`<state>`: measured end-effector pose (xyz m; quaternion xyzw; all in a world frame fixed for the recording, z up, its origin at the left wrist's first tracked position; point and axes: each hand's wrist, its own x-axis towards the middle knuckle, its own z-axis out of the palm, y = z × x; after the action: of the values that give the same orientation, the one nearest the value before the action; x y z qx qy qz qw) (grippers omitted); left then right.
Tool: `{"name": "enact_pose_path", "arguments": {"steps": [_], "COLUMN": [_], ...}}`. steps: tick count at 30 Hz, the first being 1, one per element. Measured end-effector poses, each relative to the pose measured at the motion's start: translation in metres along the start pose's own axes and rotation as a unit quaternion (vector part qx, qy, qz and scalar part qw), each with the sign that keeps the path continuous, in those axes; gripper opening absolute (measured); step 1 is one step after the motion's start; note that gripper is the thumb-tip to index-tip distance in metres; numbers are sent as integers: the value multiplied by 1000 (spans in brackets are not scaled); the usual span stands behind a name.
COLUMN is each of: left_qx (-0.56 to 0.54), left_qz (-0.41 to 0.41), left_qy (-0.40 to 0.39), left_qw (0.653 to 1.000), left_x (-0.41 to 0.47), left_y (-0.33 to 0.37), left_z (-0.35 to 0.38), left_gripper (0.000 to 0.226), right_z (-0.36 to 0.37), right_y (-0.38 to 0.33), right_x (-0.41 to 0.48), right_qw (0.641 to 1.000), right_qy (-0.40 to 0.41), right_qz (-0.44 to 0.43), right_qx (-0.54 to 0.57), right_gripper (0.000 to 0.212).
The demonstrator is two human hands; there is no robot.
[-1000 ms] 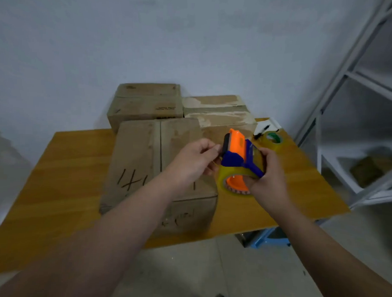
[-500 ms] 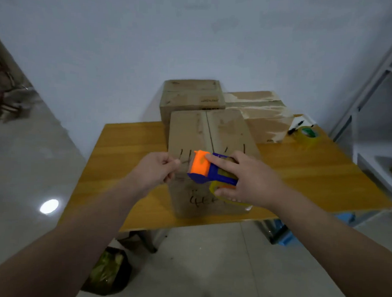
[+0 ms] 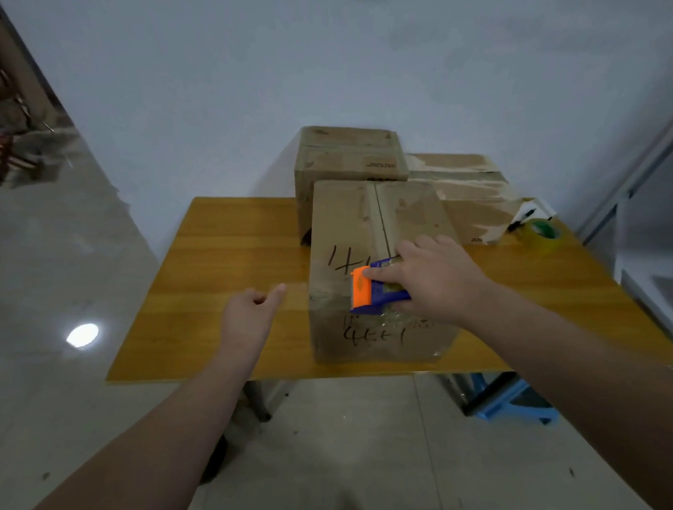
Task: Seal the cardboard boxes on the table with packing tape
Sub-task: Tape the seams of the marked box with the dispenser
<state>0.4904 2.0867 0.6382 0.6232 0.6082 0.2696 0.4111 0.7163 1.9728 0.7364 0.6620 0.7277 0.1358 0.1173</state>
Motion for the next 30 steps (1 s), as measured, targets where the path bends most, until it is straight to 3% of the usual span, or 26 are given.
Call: {"name": "enact_pose_path", "arguments": {"steps": [3, 12, 16, 18, 25, 30], "left_qx": [-10, -22, -2, -9, -53, -37], "left_qz": [0, -13, -50, -69, -213, -228], "left_qy": [7, 8, -39, -64, -157, -139], "left_qw": [1000, 1000, 998, 996, 963, 963], "left_x": [3, 12, 13, 14, 19, 14], "left_y": [-6, -17, -18, -17, -14, -15], "left_z": [6, 18, 30, 37, 49, 62], "left_gripper": [41, 43, 33, 46, 42, 47], "right_z": [-3, 0, 0, 0, -1, -3], "right_y": [-2, -1, -3, -4, -5, -5], "right_x": [8, 21, 26, 27, 28, 29], "right_qw": [1000, 998, 997, 997, 996, 996], "right_qy": [-19, -60, -75, -77, -80, -83], "right_qz": [-9, -14, -19, -18, -16, -16], "right_qx": [4, 17, 15, 15, 18, 21], "right_gripper": [58, 58, 56, 55, 53, 52]}}
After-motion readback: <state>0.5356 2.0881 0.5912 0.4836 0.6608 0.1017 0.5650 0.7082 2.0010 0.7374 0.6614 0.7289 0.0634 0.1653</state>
